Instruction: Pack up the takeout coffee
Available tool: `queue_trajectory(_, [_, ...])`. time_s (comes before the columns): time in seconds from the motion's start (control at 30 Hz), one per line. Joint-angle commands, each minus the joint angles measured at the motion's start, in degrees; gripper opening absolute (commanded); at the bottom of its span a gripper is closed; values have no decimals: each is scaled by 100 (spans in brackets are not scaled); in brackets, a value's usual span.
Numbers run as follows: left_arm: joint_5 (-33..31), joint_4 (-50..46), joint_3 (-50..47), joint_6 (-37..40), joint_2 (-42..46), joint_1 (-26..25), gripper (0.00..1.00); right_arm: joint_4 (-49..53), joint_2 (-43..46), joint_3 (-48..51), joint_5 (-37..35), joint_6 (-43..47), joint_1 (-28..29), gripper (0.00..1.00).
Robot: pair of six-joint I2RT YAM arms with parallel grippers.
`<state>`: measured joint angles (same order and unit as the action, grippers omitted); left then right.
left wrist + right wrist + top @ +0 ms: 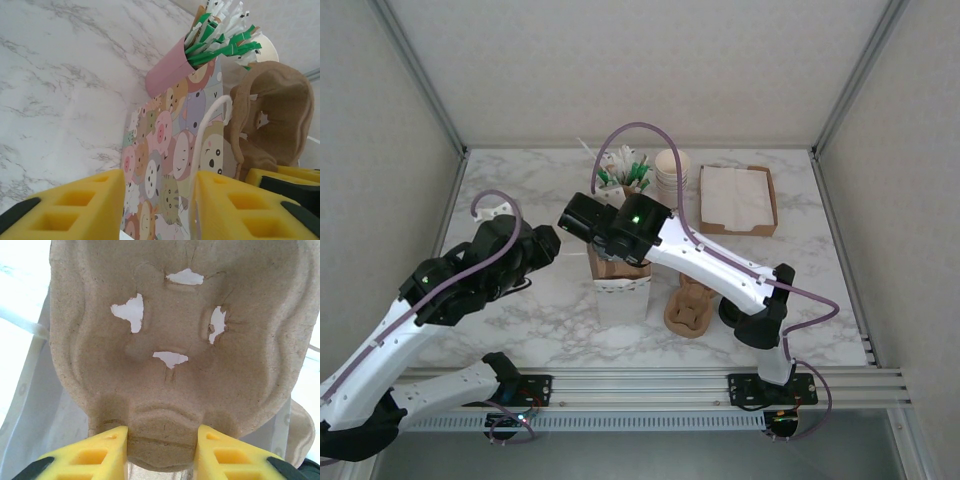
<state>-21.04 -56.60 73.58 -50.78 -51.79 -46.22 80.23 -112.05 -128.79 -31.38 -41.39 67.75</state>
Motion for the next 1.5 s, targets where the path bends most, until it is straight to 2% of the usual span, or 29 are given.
queue_trajectory(0.0, [178,73,65,-84,29,52,34,116,57,75,122,-37,-73,33])
queue_trajectory(0.17, [526,154,-34,-371,37,52,21,186,-69,37,426,71,-158,33])
queue_trajectory(0.3, [815,263,-193,-600,42,42,16,212,-123,82,666,187,-206,33])
queue_trajectory(0.4, [858,235,-262,-836,87,-24,10,247,-192,82,781,251,-229,33])
queue_trajectory(0.57, [786,333,-457,-1179,320,-240,6,291,-330,3,914,373,-274,33])
queue_trajectory(0.93, [511,366,-571,-1432,502,-684,5,403,-598,-135,1019,536,-414,33])
queue_trajectory(1.3, [214,228,-682,-1417,590,-720,6,526,-276,-243,1151,719,-413,32])
queue_trajectory(1.47, [188,236,-738,-1400,617,-726,7,916,-422,-334,1076,842,-398,32])
